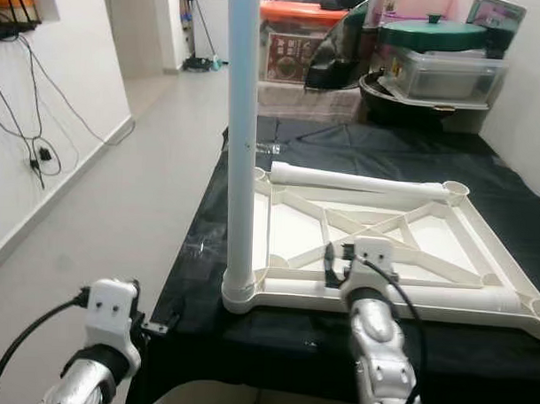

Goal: Building children table

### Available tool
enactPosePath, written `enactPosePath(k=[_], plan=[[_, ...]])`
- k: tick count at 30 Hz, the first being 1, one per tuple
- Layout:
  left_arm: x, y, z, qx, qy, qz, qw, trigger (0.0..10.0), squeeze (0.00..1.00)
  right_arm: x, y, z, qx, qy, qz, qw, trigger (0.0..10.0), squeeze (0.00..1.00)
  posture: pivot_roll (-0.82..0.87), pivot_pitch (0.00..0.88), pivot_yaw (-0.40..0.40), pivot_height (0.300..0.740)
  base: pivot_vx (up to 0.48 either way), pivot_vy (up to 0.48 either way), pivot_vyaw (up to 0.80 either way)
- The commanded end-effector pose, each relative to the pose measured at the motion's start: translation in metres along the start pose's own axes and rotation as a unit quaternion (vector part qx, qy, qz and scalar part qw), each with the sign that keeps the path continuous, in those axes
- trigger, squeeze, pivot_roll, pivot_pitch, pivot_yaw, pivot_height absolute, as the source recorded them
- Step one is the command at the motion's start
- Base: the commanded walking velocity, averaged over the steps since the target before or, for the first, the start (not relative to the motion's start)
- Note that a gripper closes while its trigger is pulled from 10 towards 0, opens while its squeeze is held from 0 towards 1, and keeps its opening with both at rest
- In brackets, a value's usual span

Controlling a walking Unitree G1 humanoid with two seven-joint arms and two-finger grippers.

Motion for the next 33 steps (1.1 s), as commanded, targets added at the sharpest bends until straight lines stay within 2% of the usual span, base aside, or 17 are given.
enactPosePath(k=[1,4,5,6,12,13,15,17,18,19,21,24,25,27,28,32,33], plan=[[0.001,-0.005,-0.002,0.000,-0.009,0.014,1.000,10.0,0.00,-0.002,-0.003,0.002,-0.011,0.022,0.002,1.000,10.0,0.00,0.13,0.000,-0.023,0.740,0.000,0.000,0.00],[0.001,-0.010,-0.011,-0.009,-0.061,0.029,0.998,10.0,0.00,-0.009,-0.009,-0.022,0.002,0.121,0.021,0.992,10.0,0.00,0.13,0.000,-0.018,0.740,0.000,0.000,0.00],[0.001,-0.010,-0.011,-0.009,-0.061,0.029,0.998,10.0,0.00,-0.009,-0.009,-0.022,0.002,0.121,0.021,0.992,10.0,0.00,0.13,0.000,-0.018,0.740,0.000,0.000,0.00],[0.002,-0.012,-0.016,-0.016,-0.084,0.034,0.996,10.0,0.00,-0.009,-0.004,-0.031,0.001,0.191,0.017,0.982,10.0,0.00,0.12,0.000,-0.017,0.740,0.000,0.000,0.00],[0.002,-0.013,-0.021,-0.027,-0.102,0.035,0.994,10.0,0.00,-0.014,0.015,-0.035,-0.021,0.280,-0.004,0.960,10.0,0.00,0.12,0.000,-0.019,0.740,0.000,0.000,0.00],[0.002,-0.013,-0.021,-0.027,-0.103,0.036,0.994,10.0,0.00,-0.014,0.016,-0.032,-0.012,0.308,-0.004,0.951,10.0,1.00,0.14,0.000,-0.025,0.740,0.000,0.000,0.00],[0.002,-0.013,-0.021,-0.027,-0.103,0.036,0.994,10.0,0.00,-0.015,0.016,-0.031,-0.009,0.313,-0.003,0.950,10.0,1.00,0.14,0.000,-0.025,0.740,0.000,0.000,0.00],[0.003,-0.012,-0.020,-0.027,-0.100,0.035,0.994,10.0,0.00,-0.011,0.017,-0.023,-0.001,0.360,-0.003,0.933,10.0,1.00,0.14,0.000,-0.024,0.740,0.000,0.000,0.00],[0.003,-0.012,-0.020,-0.027,-0.099,0.035,0.994,10.0,0.00,-0.010,0.020,-0.017,0.002,0.383,-0.007,0.924,10.0,0.88,0.14,0.000,-0.021,0.740,0.000,0.000,0.00],[0.003,-0.012,-0.020,-0.027,-0.099,0.036,0.994,10.0,0.00,-0.010,0.022,-0.013,0.007,0.401,-0.013,0.916,10.0,0.00,0.14,0.000,-0.024,0.740,0.000,0.000,0.00],[0.003,-0.012,-0.020,-0.027,-0.099,0.036,0.994,10.0,0.00,-0.010,0.022,-0.013,0.007,0.401,-0.013,0.916,10.0,0.00,0.14,0.000,-0.024,0.740,0.000,0.000,0.00],[0.004,-0.012,-0.020,-0.027,-0.101,0.038,0.994,10.0,0.00,-0.009,0.029,-0.004,0.009,0.463,-0.020,0.886,10.0,0.00,0.15,0.000,-0.024,0.740,0.000,0.000,0.00],[0.004,-0.012,-0.020,-0.027,-0.101,0.038,0.994,10.0,0.00,-0.009,0.029,-0.004,0.009,0.463,-0.020,0.886,10.0,0.00,0.15,0.000,-0.024,0.740,0.000,0.000,0.00],[0.005,-0.012,-0.019,-0.028,-0.101,0.038,0.994,10.0,0.00,-0.009,0.035,0.000,0.007,0.492,-0.029,0.870,10.0,0.00,0.15,0.000,-0.025,0.740,0.000,0.000,0.00],[0.005,-0.012,-0.019,-0.028,-0.101,0.038,0.994,10.0,0.00,-0.009,0.035,0.000,0.007,0.492,-0.029,0.870,10.0,0.00,0.15,0.000,-0.025,0.740,0.000,0.000,0.00],[0.005,-0.011,-0.019,-0.029,-0.100,0.038,0.994,10.0,0.00,-0.003,0.044,0.018,-0.001,0.552,-0.049,0.832,10.0,0.00,0.15,0.000,-0.022,0.740,0.000,0.000,0.00],[0.005,-0.011,-0.019,-0.029,-0.100,0.038,0.994,10.0,0.00,-0.003,0.044,0.018,-0.001,0.552,-0.049,0.832,10.0,0.00,0.15,0.000,-0.022,0.740,0.000,0.000,0.00]])
Point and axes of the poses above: a point about 5 cm out from each wrist's last joint towards the gripper, its own x axis pointing back from the gripper into the wrist, its own y axis along the axis of the wrist's last joint, z = x × y, the point moved 1 cm from there along -x, pointing out of the wrist towards the gripper, and after that the axes turned 9 degrees about x, right-handed, at the moved point
